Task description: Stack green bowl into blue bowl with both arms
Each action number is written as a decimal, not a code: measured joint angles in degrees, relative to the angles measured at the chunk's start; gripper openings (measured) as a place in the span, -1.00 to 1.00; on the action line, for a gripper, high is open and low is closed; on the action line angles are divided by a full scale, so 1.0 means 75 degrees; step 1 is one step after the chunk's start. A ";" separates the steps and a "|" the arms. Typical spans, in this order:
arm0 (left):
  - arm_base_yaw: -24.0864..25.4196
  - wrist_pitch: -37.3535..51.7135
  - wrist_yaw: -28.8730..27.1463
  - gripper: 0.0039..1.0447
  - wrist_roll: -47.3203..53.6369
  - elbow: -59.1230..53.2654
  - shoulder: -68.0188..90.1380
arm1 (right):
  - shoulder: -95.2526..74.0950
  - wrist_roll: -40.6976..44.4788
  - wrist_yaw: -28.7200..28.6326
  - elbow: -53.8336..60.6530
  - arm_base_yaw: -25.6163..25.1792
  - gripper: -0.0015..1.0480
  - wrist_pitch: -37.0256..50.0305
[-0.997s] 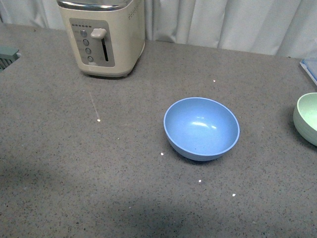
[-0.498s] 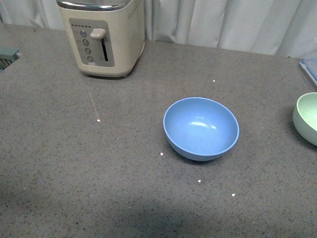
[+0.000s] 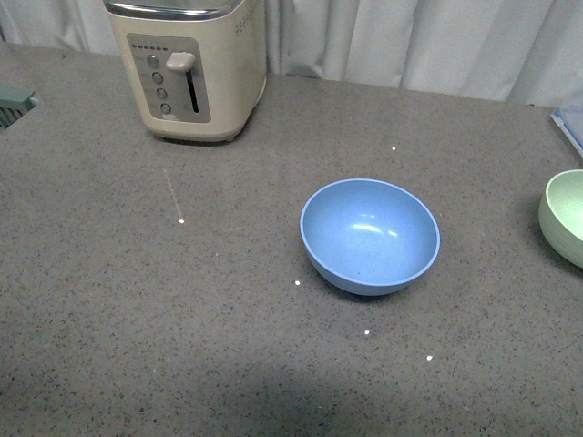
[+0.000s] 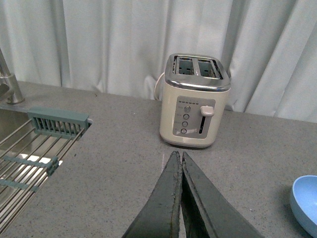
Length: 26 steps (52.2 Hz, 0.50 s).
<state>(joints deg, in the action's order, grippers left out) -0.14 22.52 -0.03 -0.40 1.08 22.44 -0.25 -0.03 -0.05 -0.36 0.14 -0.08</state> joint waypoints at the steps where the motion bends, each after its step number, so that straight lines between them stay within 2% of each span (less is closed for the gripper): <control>1: 0.0000 -0.0070 0.0000 -0.93 0.0000 0.0000 -0.0070 | 0.0000 0.0000 0.0000 0.0000 0.0000 0.83 0.0000; 26: 0.0000 -0.1206 0.0000 -0.93 0.0000 0.0000 -0.1224 | 0.0000 0.0000 -0.0003 0.0000 0.0000 0.83 0.0000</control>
<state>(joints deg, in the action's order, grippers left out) -0.14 13.47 -0.03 -0.40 1.08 13.26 -0.25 -0.03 -0.08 -0.36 0.14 -0.08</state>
